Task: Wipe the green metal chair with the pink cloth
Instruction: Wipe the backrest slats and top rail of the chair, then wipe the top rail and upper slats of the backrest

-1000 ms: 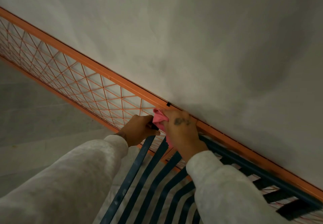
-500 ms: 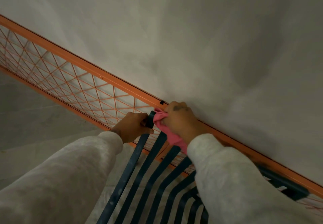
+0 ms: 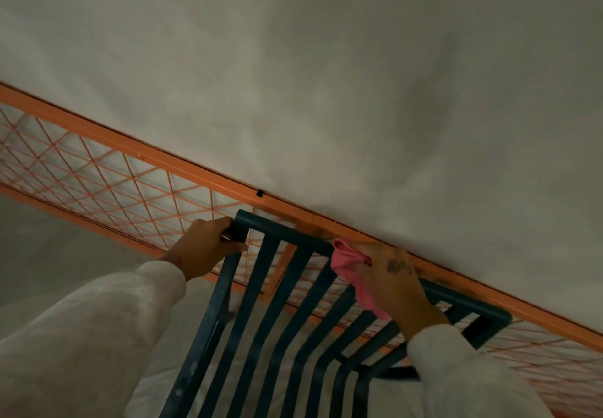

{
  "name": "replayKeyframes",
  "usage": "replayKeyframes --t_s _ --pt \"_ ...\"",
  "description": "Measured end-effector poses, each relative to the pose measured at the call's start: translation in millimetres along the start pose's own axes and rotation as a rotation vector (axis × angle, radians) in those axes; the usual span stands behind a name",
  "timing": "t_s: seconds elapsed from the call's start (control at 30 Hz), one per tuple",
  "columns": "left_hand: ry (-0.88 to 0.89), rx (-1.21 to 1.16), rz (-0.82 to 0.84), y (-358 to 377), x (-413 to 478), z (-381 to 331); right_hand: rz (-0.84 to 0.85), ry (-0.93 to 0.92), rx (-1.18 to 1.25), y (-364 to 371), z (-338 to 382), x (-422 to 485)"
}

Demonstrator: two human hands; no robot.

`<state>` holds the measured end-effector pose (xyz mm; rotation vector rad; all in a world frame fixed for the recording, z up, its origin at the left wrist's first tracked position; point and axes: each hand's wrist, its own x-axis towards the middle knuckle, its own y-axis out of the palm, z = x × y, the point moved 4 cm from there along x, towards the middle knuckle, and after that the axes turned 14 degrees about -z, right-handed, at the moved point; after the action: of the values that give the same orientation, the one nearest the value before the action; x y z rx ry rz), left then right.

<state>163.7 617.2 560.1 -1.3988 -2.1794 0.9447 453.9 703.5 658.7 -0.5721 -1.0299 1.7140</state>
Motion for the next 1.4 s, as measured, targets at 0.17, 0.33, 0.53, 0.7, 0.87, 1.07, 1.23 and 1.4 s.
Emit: replayKeyframes --t_s 0.17,0.33,0.53,0.7,0.87,1.07,1.23,1.4 --pt "-0.068 0.06 -0.106 5 -14 -17 -0.076 0.091 -0.087 -31 -48 -20" --pt "-0.101 0.099 -0.364 -9 -35 -51 -0.134 0.087 -0.043 -39 -37 -29" --pt "-0.04 0.102 -0.363 -27 -84 -102 -0.196 0.002 0.235 -67 -2 -67" --pt "-0.108 0.095 -0.339 -42 -161 -111 -0.212 0.103 0.322 -93 -7 -130" --pt "-0.153 0.018 -0.352 -52 -242 -105 -0.125 0.185 0.481 -95 -12 -188" --pt "-0.219 -0.287 -0.271 -56 -313 -143 -0.08 0.091 0.518 -92 17 -241" --pt "-0.242 -0.718 -0.059 -54 -351 -189 -0.027 -0.002 0.574 -90 60 -278" --pt "-0.205 -0.867 0.015 -67 -377 -182 -0.013 -0.067 0.546 -69 99 -312"
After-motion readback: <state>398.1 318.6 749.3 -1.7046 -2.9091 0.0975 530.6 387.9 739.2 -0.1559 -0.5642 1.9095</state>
